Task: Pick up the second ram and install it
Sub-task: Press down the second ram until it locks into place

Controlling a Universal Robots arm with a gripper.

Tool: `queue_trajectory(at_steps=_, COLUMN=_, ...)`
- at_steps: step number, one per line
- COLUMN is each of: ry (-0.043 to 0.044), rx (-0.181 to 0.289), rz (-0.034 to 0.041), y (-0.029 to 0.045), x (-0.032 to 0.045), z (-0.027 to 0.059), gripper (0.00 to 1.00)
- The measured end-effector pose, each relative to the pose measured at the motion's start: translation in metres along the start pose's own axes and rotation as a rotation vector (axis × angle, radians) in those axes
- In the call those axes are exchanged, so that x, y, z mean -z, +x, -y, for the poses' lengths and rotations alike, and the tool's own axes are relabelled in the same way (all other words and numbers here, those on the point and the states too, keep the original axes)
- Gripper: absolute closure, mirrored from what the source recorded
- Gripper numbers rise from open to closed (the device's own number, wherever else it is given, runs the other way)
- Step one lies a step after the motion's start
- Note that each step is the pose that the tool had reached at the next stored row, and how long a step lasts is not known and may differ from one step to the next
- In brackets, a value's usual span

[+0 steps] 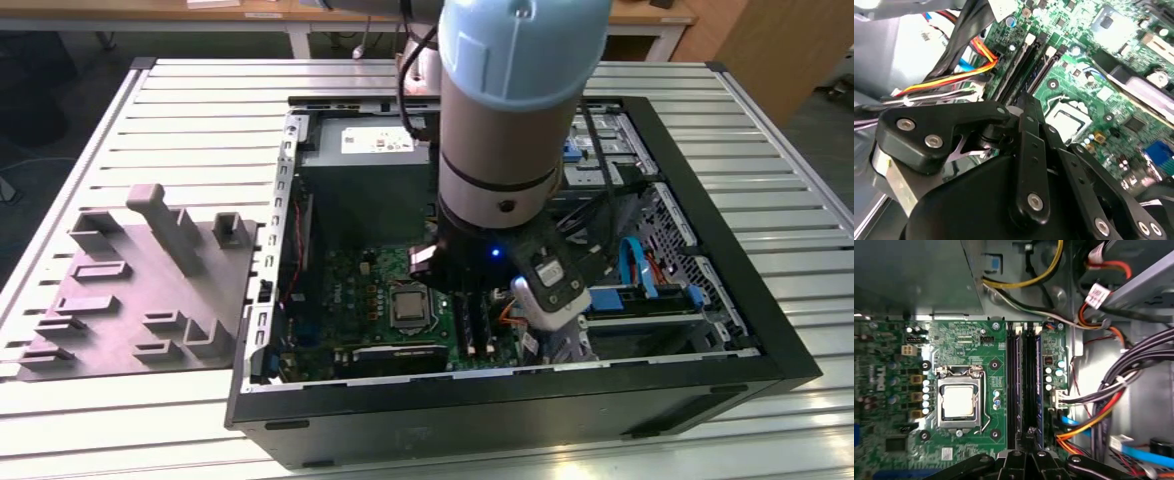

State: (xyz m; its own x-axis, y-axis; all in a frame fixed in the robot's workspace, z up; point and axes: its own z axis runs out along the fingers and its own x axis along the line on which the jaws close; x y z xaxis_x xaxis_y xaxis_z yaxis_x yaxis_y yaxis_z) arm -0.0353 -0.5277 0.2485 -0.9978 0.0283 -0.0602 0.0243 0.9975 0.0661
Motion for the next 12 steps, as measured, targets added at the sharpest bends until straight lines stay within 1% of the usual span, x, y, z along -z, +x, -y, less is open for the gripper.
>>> queue_trajectory(at_steps=2, ry=0.0002, rx=0.0, rz=-0.0001, y=-0.0004, x=0.0065, z=-0.0004, gripper=0.9)
queue_trajectory(at_steps=3, ry=0.0001, rx=0.0, rz=0.0, y=-0.0005, x=0.008, z=-0.0005, gripper=0.9)
queue_trajectory(at_steps=9, ry=0.0, rx=0.0, rz=0.0, y=-0.0006, x=0.0082, z=-0.0007, gripper=0.9)
queue_trajectory(at_steps=12, ry=0.0, rx=0.0, rz=-0.0001, y=-0.0004, x=0.0078, z=-0.0052, gripper=0.9)
